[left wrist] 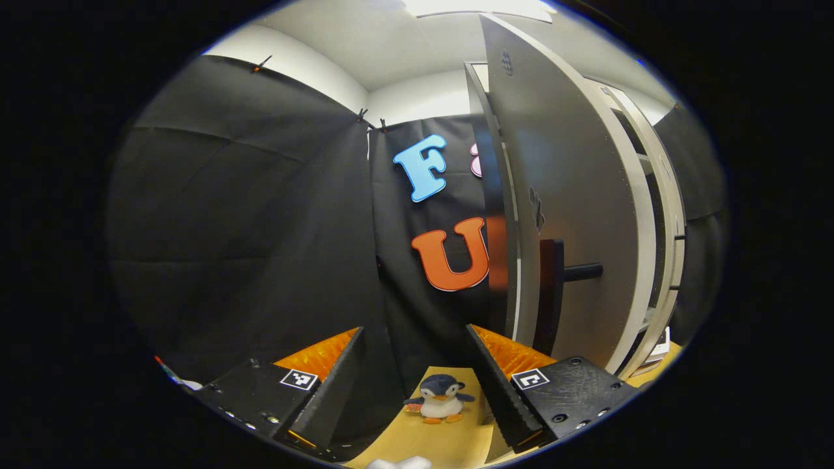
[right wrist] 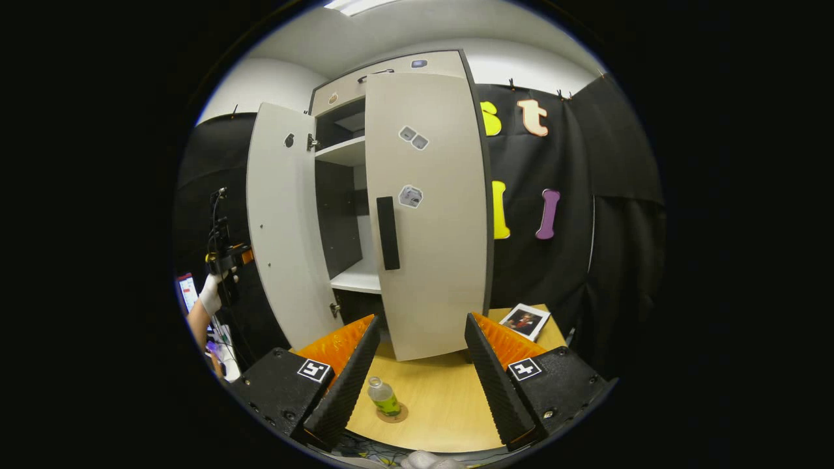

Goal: Grasp the bottle in the cabinet with the left hand and place it on the coaster, then close the right door with the right hand and the left door with the left hand.

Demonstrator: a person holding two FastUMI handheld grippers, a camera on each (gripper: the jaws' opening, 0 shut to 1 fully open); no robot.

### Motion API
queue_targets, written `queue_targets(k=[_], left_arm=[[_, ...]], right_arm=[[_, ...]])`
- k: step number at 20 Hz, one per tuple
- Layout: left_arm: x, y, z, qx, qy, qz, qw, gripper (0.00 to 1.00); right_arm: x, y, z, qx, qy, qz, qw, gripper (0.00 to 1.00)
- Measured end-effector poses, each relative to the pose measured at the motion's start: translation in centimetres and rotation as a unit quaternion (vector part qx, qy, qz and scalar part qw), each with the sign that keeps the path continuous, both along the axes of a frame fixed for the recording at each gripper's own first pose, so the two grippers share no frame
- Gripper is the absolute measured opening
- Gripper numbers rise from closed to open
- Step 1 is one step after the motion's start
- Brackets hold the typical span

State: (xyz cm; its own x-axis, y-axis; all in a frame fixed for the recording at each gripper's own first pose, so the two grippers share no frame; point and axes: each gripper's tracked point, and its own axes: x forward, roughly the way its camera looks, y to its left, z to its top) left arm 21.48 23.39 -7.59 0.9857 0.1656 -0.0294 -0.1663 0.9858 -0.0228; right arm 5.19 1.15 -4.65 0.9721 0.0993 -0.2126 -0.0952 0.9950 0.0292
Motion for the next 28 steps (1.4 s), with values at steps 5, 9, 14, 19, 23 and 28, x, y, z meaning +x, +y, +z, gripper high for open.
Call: queue_targets(k=[5,9,14,19,23,28], left_arm=[[-0.4,-1.0,0.2,0.017,0.002,0.0,1.0,0.88],[-0.9,-2.7,0.3,0.012,0.005,-0.009,1.0,0.87],[-1.3,-5.3,0.5,0.014,0.002,-0.019,1.0,0.87],[-1.0,-9.4,0.8,0.012,-0.004,-0.045,0.999,0.87],[-0.1,-13.6,0.8,-0.006,-0.007,-0.087,0.996,0.87],[1.1,-19.7,0.1,-0.004,0.003,-0.149,0.989,0.9]], right_arm=[[0.0,0.6,1.3,-0.004,-0.016,0.012,1.0,0.81],[0.0,0.9,1.1,-0.011,-0.013,0.02,1.0,0.81],[-0.9,1.3,0.8,-0.016,-0.008,0.027,0.999,0.81],[-1.7,-0.1,1.5,-0.024,-0.016,0.014,0.999,0.81],[-2.2,-1.0,2.0,-0.025,-0.021,-0.005,0.999,0.81],[-2.6,-2.1,2.6,-0.037,-0.029,-0.019,0.999,0.81]])
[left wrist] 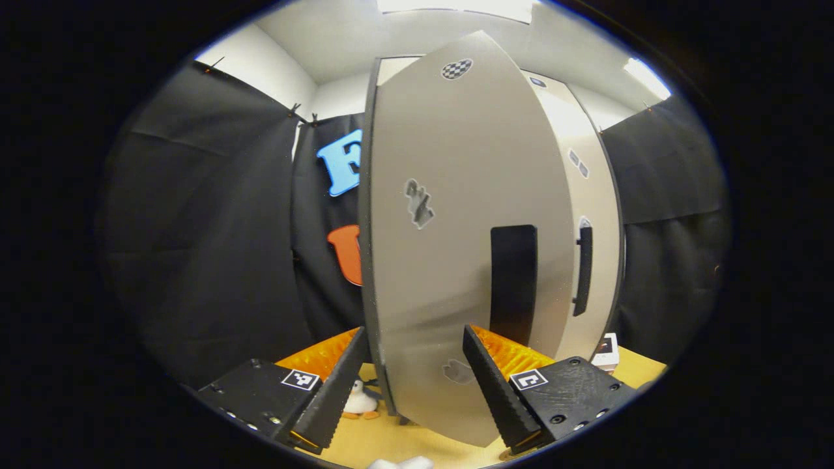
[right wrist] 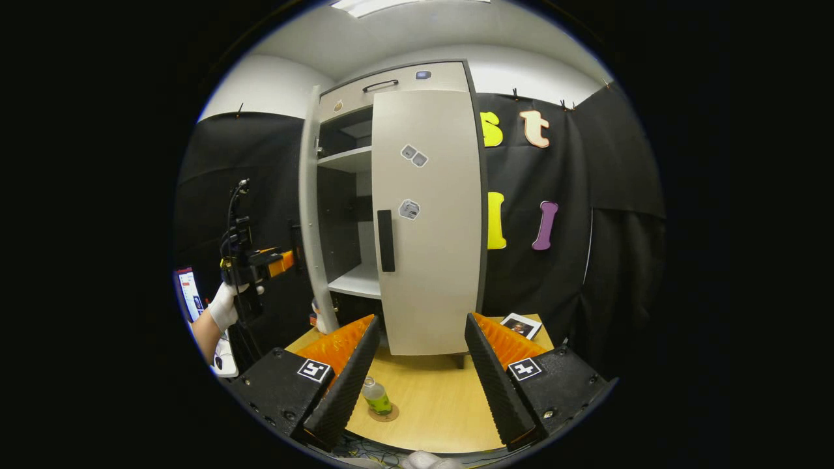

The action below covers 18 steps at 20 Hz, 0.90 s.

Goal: Grasp the bottle in the cabinet with the left hand and place it on the coaster, then close the right door with the right hand and the left door with the left hand.

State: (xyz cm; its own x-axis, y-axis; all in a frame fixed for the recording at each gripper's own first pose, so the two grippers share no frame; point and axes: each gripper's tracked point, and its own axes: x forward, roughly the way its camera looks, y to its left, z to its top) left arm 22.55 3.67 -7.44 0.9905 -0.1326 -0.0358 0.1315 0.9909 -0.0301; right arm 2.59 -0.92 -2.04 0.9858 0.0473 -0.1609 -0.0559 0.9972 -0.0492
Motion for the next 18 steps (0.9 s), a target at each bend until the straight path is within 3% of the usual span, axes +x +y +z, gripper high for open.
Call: queue_targets(k=[2,4,5,6,8,18], left_arm=[[0.6,-1.8,-0.3,0.007,0.001,-0.011,1.0,0.97],[0.5,-2.8,-0.2,0.009,0.001,-0.015,1.0,0.96],[0.6,-2.7,-0.1,0.01,-0.002,-0.01,1.0,0.96],[0.8,-2.7,-0.1,0.008,-0.003,-0.011,1.0,0.89],[0.7,-2.3,-0.3,0.001,0.004,-0.006,1.0,0.96],[-2.1,0.7,1.2,-0.008,-0.005,0.021,1.0,0.96]], right_arm=[[-0.2,-0.1,0.1,0.001,-0.002,-0.003,1.0,0.81],[-0.4,-0.4,0.0,0.003,-0.002,-0.007,1.0,0.81],[-0.5,-0.5,0.1,0.003,-0.004,-0.009,1.0,0.81],[-0.5,-0.7,0.3,0.004,-0.005,-0.011,1.0,0.81],[-0.6,-0.9,0.2,0.007,-0.006,-0.013,1.0,0.81],[0.5,1.1,0.3,0.012,-0.008,0.005,1.0,0.81]])
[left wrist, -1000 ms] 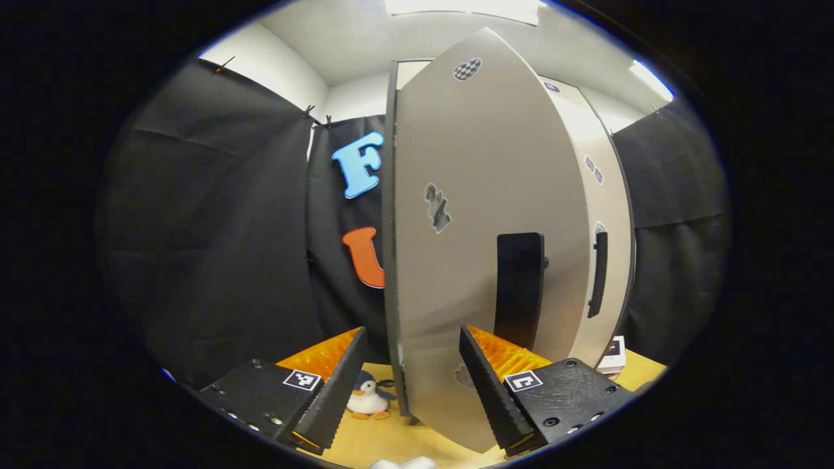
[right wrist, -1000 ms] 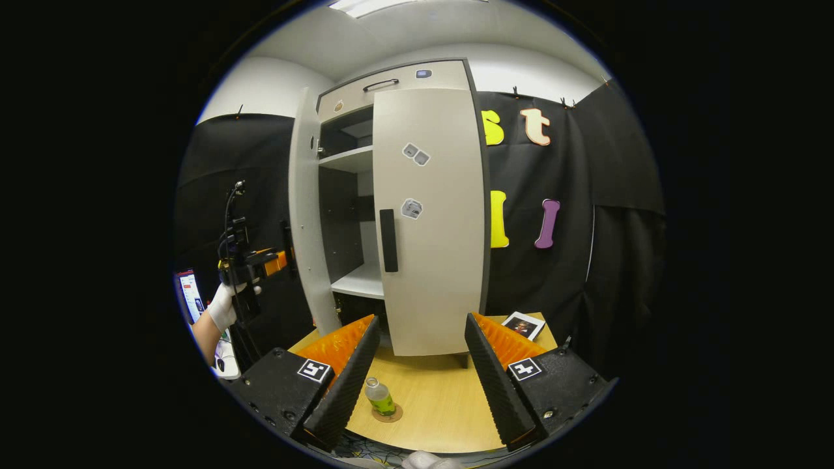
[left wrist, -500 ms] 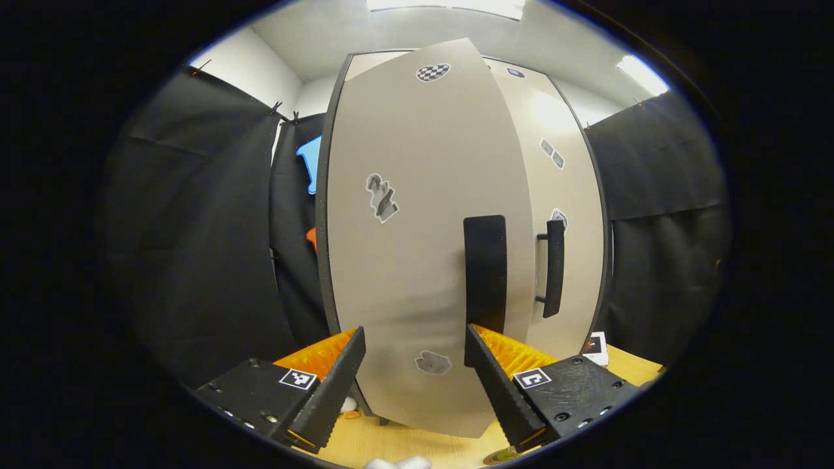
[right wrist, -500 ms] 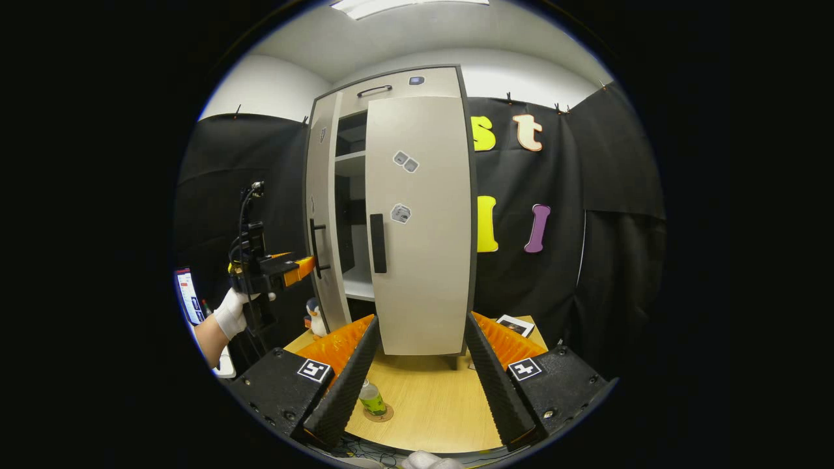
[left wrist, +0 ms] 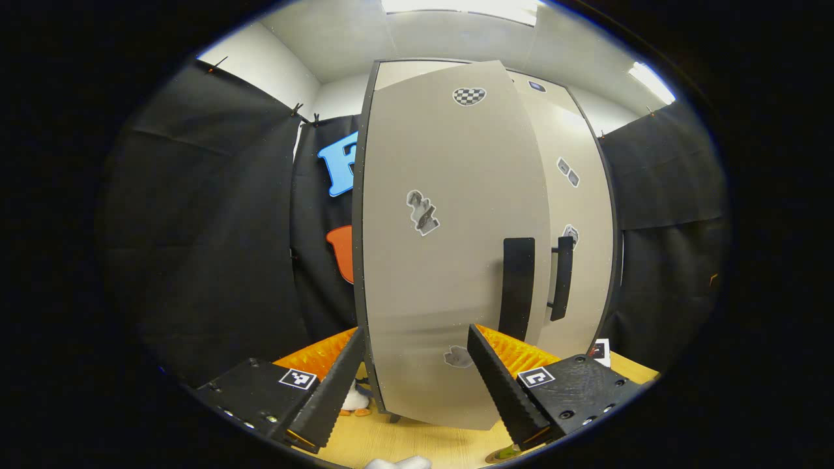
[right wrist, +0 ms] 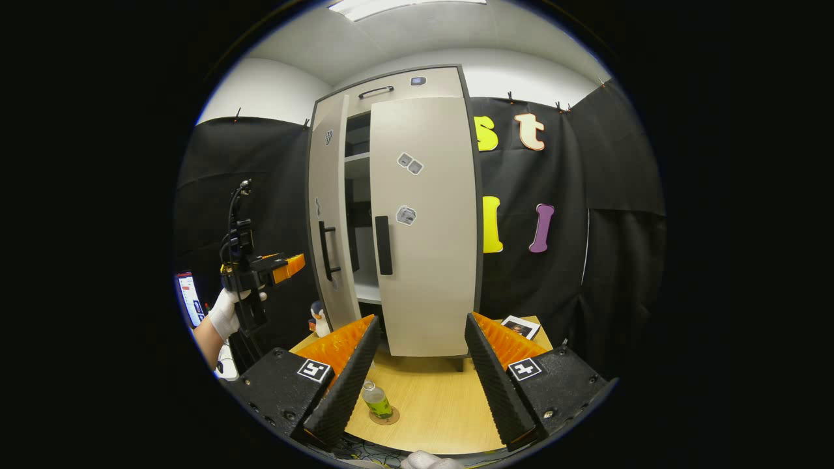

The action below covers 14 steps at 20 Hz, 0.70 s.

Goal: Grasp the bottle in the cabinet with the left hand and place it on the coaster, then close the right door with the right hand and the left door with the left hand.

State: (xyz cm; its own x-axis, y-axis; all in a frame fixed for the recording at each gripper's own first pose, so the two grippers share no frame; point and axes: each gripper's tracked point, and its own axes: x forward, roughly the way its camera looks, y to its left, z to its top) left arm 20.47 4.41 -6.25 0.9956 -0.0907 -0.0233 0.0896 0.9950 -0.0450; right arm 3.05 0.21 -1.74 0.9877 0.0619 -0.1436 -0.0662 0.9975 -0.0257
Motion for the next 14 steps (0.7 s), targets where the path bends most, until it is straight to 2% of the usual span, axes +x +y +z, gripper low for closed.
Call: queue_targets(k=[9,14], left_arm=[[-5.0,0.2,1.4,0.003,-0.015,-0.01,1.0,0.96],[-8.2,0.4,-0.1,0.009,-0.001,-0.009,1.0,0.96]], right_arm=[[0.8,2.2,-0.3,0.007,0.001,0.013,1.0,0.81],[0.9,1.5,0.1,0.007,-0.023,-0.018,1.0,0.81]])
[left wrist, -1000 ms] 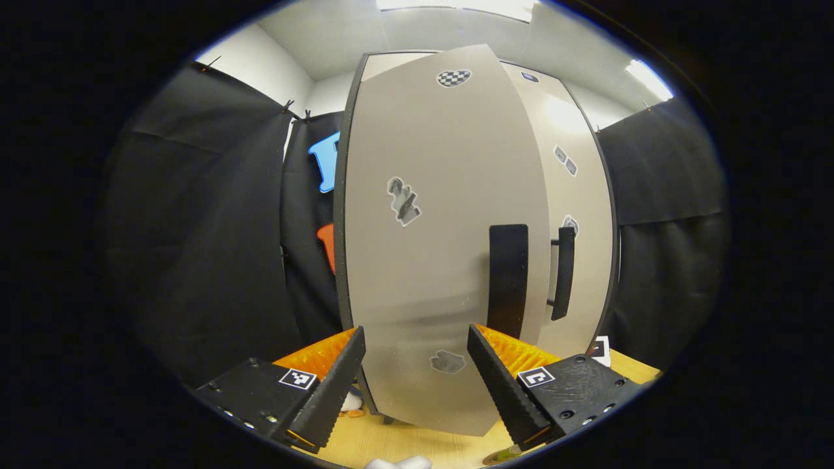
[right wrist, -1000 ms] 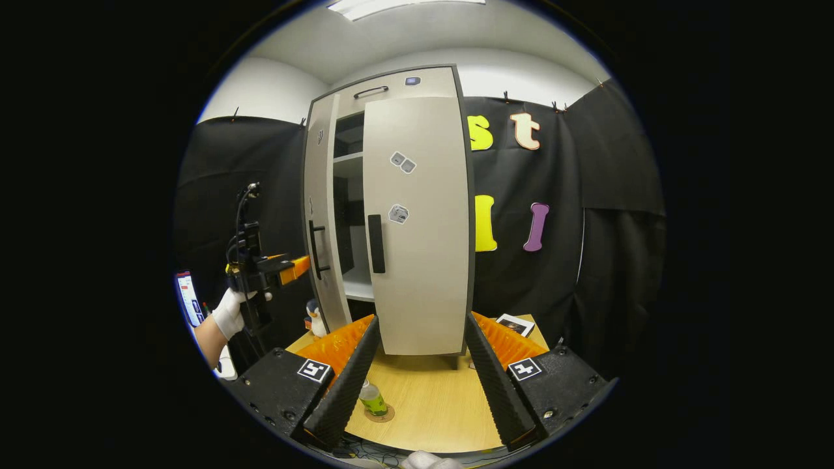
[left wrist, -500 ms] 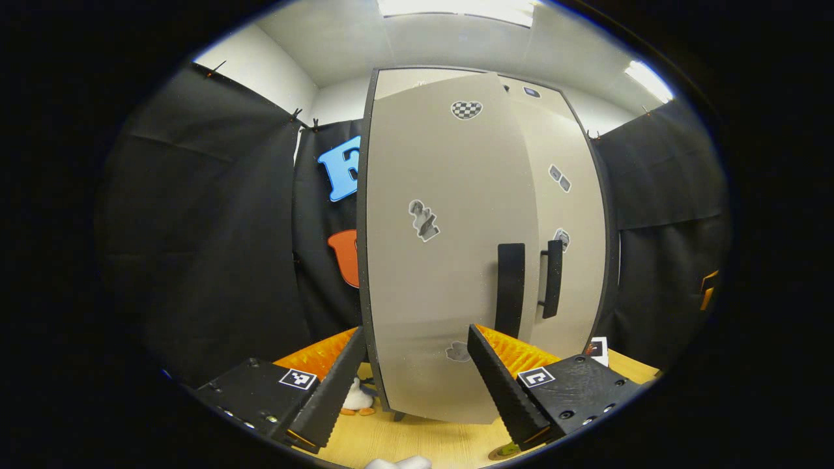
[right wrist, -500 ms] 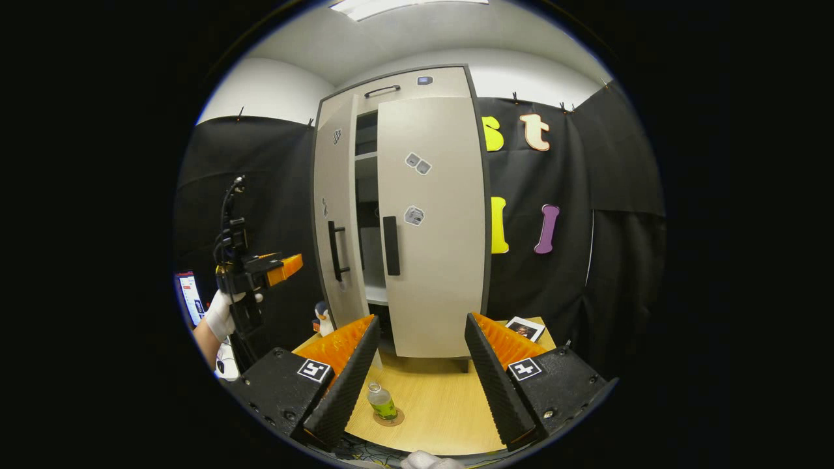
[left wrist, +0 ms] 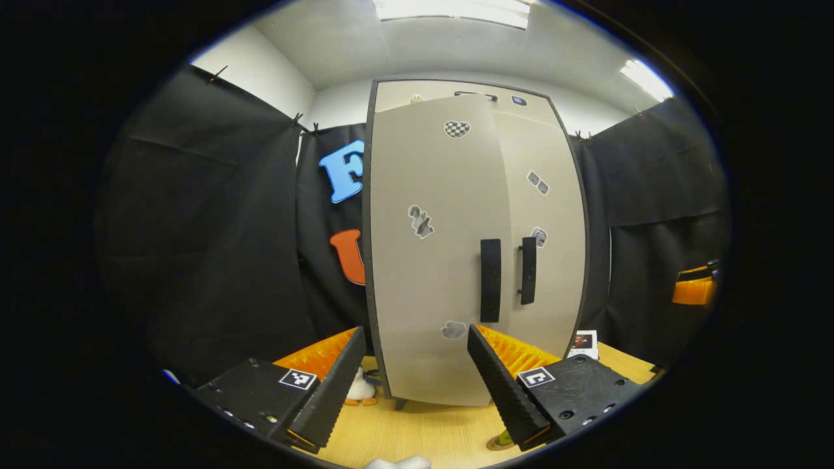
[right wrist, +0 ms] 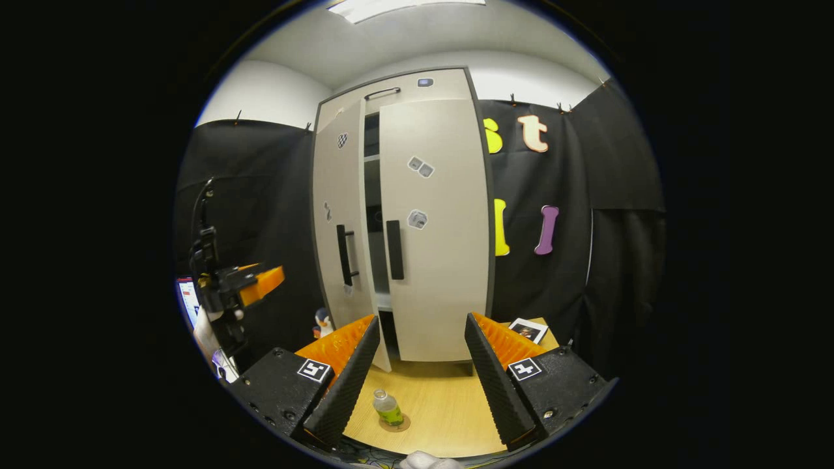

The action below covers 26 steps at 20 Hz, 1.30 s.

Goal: Grasp the bottle in the cabinet with the left hand and place it on the coaster, then close the right door with the right hand and the left door with the left hand.

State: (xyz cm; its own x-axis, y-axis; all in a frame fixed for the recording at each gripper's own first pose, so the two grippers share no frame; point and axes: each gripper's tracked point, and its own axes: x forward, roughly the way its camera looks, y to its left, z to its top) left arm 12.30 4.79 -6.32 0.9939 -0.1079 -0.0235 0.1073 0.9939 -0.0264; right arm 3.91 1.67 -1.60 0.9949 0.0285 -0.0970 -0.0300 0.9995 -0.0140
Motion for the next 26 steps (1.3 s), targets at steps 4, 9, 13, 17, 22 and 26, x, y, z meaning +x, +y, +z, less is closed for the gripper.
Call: queue_targets(k=[4,9,13,17,22,26], left_arm=[[-3.0,0.5,-1.7,0.01,0.012,0.013,1.0,0.96],[-5.8,0.0,-3.8,-0.012,0.033,0.022,0.999,0.96],[-6.0,0.9,-3.7,0.001,0.033,0.027,0.999,0.96],[-6.3,1.1,-3.3,-0.001,0.027,0.031,0.999,0.96],[-6.5,1.4,-3.1,-0.005,0.023,0.03,0.999,0.96],[-6.8,1.8,-3.6,-0.008,0.032,0.033,0.999,0.96]], right_arm=[[-0.1,-0.2,-0.8,0.004,0.004,-0.009,1.0,0.81],[0.1,-0.5,-1.8,0.0,0.011,-0.025,1.0,0.81],[0.2,-0.3,-2.0,-0.002,0.013,-0.026,1.0,0.81],[0.0,0.0,-2.2,-0.007,0.013,-0.029,0.999,0.82],[0.1,0.0,-2.1,-0.01,0.01,-0.035,0.999,0.81],[0.4,0.7,-2.3,-0.011,0.014,-0.029,0.999,0.81]])
